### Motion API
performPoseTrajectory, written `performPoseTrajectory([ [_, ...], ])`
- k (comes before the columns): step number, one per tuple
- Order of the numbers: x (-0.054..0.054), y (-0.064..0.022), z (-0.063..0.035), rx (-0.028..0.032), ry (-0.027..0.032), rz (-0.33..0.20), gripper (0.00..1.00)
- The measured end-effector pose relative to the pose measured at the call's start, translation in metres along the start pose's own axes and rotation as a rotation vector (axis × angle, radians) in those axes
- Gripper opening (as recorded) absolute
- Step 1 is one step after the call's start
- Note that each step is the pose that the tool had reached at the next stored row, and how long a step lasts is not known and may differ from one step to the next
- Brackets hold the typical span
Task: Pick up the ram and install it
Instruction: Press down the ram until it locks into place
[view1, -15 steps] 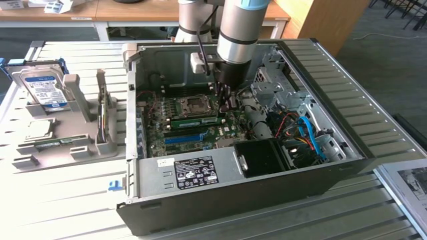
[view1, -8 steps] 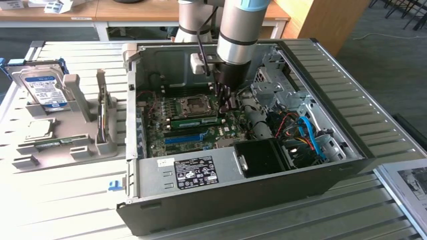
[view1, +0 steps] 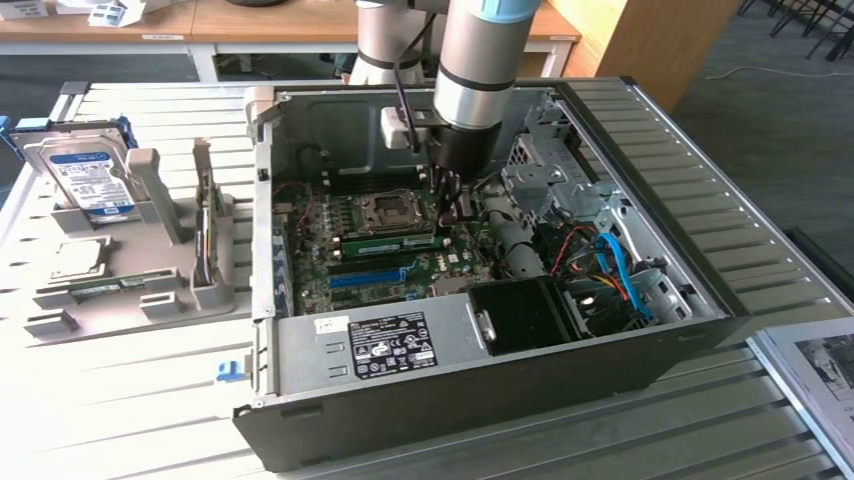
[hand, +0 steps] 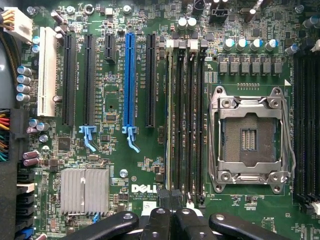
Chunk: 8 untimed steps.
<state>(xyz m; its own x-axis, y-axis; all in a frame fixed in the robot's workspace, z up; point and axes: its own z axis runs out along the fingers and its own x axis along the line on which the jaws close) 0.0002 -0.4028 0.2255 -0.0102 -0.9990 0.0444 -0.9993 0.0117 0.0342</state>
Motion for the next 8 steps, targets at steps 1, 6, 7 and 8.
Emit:
performPoseTrajectory([
  [1,0.0,0.0,0.0002,-0.0001,0.0002,0.0,0.1],
  [6,0.0,0.0,0.0007,0.0,0.0,0.0,0.1],
  [7,0.0,0.0,0.0008,-0.0001,0.0002,0.0,0.1],
  [8,0.0,0.0,0.0008,0.0,0.0002,0.0,0.1],
])
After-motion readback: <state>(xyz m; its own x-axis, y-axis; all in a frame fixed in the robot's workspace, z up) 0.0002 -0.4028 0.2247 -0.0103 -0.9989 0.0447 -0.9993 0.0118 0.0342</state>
